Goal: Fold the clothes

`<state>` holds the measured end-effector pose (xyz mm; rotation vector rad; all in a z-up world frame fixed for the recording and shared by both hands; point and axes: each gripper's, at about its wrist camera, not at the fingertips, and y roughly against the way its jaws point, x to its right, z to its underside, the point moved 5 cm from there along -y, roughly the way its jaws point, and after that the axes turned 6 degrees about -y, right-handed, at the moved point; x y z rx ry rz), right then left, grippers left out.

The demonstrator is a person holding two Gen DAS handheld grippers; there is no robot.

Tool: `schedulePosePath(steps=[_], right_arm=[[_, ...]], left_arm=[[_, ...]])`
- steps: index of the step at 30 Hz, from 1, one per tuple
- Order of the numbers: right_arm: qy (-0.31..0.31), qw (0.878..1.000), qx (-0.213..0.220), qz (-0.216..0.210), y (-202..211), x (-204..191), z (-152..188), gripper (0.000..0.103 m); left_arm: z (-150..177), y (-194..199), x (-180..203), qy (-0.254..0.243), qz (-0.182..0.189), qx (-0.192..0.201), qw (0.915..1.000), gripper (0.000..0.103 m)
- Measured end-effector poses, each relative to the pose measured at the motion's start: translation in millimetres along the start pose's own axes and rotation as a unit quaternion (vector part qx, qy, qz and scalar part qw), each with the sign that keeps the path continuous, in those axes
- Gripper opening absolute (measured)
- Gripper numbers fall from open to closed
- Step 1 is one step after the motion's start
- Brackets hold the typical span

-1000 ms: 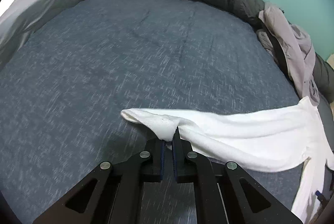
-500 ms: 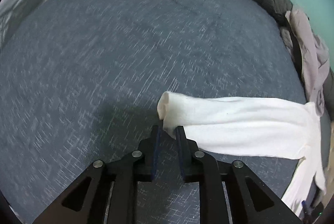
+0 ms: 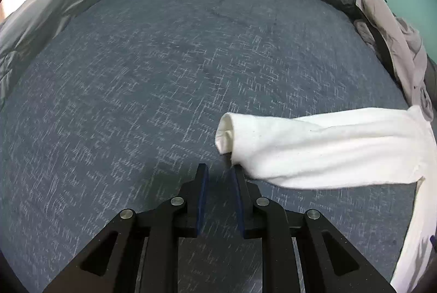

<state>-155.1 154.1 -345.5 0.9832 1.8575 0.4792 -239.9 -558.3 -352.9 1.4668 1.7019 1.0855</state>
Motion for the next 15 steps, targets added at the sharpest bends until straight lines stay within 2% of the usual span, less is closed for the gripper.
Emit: schedulePosePath(steps=[4, 7, 9, 13, 15], right_arm=[[0.005, 1.000, -0.001, 0.000, -3, -3, -2, 0.050], [0.005, 1.000, -0.001, 0.001, -4, -3, -3, 0.050], [0.004, 1.000, -0.001, 0.001, -4, -2, -3, 0.050], [0.003, 1.000, -0.002, 0.002, -4, 0, -2, 0.050], [0.002, 1.000, -0.005, 0.003, -6, 1, -1, 0.050]], left_arm=[[-11, -7, 11, 0.015, 0.028, 0.013, 0.9994, 0.020], [-16, -15, 18, 0.021, 0.041, 0.012, 0.9989, 0.037], [-14, -22, 21, 0.021, 0.039, 0.006, 0.9990, 0.037], [-12, -28, 19, 0.037, 0.049, 0.019, 0.9979, 0.036], [-12, -27, 21, 0.032, 0.053, 0.025, 0.9977, 0.029]])
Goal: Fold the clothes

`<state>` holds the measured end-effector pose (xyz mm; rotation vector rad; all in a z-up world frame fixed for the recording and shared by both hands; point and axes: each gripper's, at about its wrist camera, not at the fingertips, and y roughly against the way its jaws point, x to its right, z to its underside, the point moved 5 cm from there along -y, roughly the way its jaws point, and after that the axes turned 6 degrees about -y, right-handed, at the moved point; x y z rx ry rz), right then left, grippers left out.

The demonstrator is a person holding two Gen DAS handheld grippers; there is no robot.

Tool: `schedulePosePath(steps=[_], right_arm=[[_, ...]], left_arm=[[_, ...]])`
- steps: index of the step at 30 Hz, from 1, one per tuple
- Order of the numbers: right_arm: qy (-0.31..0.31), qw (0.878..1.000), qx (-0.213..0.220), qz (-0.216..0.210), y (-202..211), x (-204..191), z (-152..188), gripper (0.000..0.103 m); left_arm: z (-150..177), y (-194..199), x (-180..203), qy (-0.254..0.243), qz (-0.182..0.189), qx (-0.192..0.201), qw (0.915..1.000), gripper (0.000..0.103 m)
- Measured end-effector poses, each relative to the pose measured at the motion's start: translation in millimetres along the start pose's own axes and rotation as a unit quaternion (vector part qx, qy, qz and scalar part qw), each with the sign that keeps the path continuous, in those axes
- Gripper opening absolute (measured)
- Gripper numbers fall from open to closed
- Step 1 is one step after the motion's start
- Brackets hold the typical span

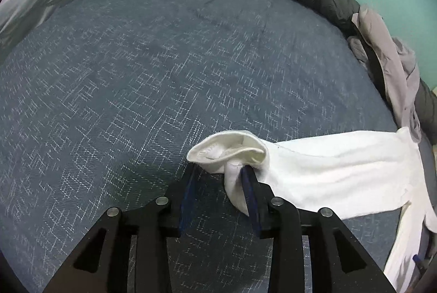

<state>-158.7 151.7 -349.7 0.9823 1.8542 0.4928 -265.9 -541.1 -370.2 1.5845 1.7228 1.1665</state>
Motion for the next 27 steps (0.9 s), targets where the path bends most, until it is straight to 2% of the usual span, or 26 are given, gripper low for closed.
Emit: schedulePosePath(steps=[1, 2, 9, 17, 22, 24, 27], right_arm=[[-0.001, 1.000, -0.001, 0.001, 0, 1, 1, 0.050], [-0.003, 1.000, -0.001, 0.001, -1, 2, 1, 0.050], [-0.002, 1.000, 0.000, -0.004, 1, -2, 1, 0.050], [-0.003, 1.000, 0.010, -0.015, 11, -5, 1, 0.050], [-0.011, 1.000, 0.011, -0.018, 15, -2, 3, 0.050], [-0.010, 1.000, 0.015, -0.019, 19, -2, 4, 0.050], [-0.003, 1.000, 0.015, -0.016, 23, -3, 3, 0.050]], left_arm=[[0, 1, 1, -0.004, 0.003, 0.002, 1.0000, 0.015], [0, 2, 3, -0.007, 0.005, 0.004, 1.0000, 0.010], [-1, 18, 9, -0.012, 0.025, 0.024, 0.9993, 0.007], [15, 53, -6, 0.034, 0.051, 0.034, 0.9975, 0.007], [29, 40, -10, 0.086, 0.070, 0.012, 0.9938, 0.007], [43, 30, -18, 0.122, 0.074, -0.007, 0.9898, 0.007], [55, 24, -23, 0.129, 0.073, -0.018, 0.9888, 0.008]])
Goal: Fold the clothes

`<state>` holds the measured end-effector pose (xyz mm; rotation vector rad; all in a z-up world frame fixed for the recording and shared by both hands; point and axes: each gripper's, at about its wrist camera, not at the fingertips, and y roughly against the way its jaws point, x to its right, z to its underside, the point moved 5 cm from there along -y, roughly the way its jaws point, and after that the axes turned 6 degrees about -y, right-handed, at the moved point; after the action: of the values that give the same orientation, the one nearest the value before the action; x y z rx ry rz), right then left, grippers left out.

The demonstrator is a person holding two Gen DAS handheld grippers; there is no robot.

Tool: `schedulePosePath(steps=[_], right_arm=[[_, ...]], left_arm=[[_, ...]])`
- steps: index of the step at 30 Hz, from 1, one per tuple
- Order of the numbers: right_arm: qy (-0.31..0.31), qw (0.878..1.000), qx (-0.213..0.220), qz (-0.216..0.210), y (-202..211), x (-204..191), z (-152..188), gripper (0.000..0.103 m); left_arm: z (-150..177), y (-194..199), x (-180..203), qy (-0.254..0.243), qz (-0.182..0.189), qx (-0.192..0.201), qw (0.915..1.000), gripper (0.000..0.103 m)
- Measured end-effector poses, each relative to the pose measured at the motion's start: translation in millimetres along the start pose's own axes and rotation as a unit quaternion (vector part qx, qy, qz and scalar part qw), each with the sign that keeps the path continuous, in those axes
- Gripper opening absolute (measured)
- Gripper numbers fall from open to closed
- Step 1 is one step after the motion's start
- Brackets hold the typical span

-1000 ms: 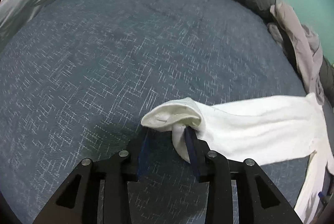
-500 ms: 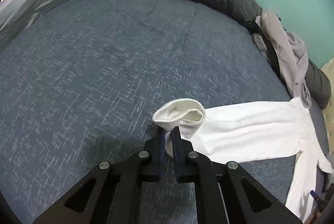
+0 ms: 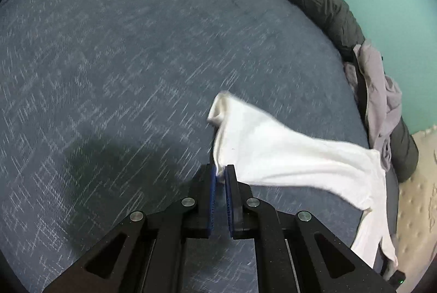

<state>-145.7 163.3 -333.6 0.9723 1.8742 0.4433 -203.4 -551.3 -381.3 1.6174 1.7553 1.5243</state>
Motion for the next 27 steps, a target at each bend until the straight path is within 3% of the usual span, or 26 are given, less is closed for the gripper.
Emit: schedulePosePath(steps=[4, 11, 16, 20, 22, 24, 26, 27], right_arm=[[-0.007, 1.000, 0.006, 0.004, 5, 6, -4, 0.050], [-0.010, 1.000, 0.008, -0.003, 4, 6, -5, 0.050], [-0.011, 1.000, 0.009, -0.011, 2, 1, -3, 0.050], [-0.003, 1.000, 0.009, -0.012, 5, -4, -2, 0.050], [0.002, 1.000, 0.010, -0.008, 7, -4, -3, 0.050], [0.001, 1.000, 0.011, -0.003, 8, -1, -4, 0.050], [-0.004, 1.000, 0.011, 0.001, 8, 2, -5, 0.050], [-0.008, 1.000, 0.013, 0.001, 9, 3, -5, 0.050]], left_arm=[[8, 3, 3, 0.003, 0.012, -0.005, 0.9999, 0.007], [14, 43, 13, 0.031, 0.064, 0.012, 0.9974, 0.007], [53, 26, 3, 0.040, 0.053, -0.047, 0.9967, 0.007], [64, 12, -12, 0.051, 0.030, -0.048, 0.9971, 0.006], [57, 17, -12, 0.047, 0.027, -0.028, 0.9982, 0.007], [42, 24, -8, 0.015, -0.002, -0.002, 0.9999, 0.012], [28, 23, -3, -0.002, -0.012, 0.014, 0.9998, 0.039], [21, 20, 0, -0.009, -0.018, 0.019, 0.9996, 0.043]])
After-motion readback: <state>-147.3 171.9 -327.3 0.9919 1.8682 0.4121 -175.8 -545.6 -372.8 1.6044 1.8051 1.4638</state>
